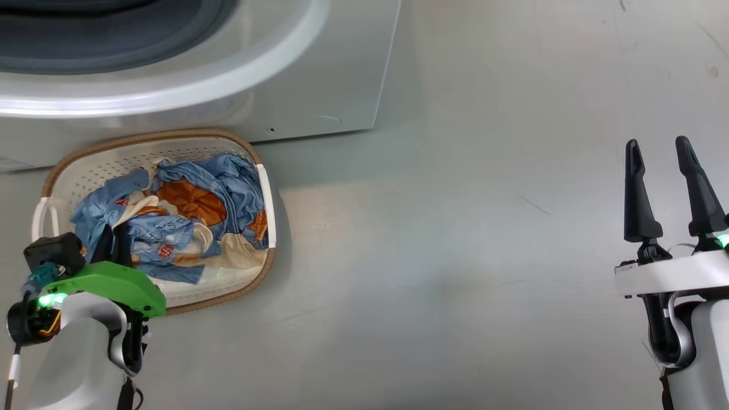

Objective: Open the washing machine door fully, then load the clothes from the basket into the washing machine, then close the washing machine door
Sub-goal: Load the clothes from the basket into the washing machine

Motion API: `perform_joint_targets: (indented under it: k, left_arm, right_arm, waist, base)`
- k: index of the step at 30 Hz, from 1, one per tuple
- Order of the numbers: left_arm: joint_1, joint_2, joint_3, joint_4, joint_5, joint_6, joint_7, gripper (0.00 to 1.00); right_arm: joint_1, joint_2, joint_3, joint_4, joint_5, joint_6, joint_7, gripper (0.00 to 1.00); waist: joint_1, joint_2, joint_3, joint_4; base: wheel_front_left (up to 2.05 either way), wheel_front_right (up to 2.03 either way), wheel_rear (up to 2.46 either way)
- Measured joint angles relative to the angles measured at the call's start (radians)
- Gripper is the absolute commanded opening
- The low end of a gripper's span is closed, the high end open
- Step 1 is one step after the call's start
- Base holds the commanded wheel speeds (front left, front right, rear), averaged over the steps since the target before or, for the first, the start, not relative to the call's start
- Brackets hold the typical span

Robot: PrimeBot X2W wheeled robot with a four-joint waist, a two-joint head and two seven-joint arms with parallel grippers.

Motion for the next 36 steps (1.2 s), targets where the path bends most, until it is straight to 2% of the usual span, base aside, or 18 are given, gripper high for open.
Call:
perform_joint_targets:
  k: [11,23,36]
  left_arm:
    - [0.129,-0.039,0.039,-0.139,0.008,-0.005,0.000,0.00]
    - [0.279,-0.056,0.064,-0.276,0.044,-0.008,0.000,0.00]
    - [0.414,-0.070,0.111,-0.437,0.071,-0.009,0.000,0.00]
  right_arm:
    - [0.114,-0.008,-0.015,0.023,0.000,0.000,0.000,1.00]
    - [0.228,-0.021,-0.017,0.037,-0.002,0.000,0.000,1.00]
    - [0.299,-0.025,-0.001,0.039,-0.021,0.000,0.000,1.00]
  waist:
    - [0.0000,0.0000,-0.162,0.039]
    - [0.0000,0.0000,-0.333,0.072]
    - [0.0000,0.0000,-0.459,0.095]
  base:
    - [0.00,0.00,0.00]
    - [0.00,0.00,0.00]
    - [0.00,0.00,0.00]
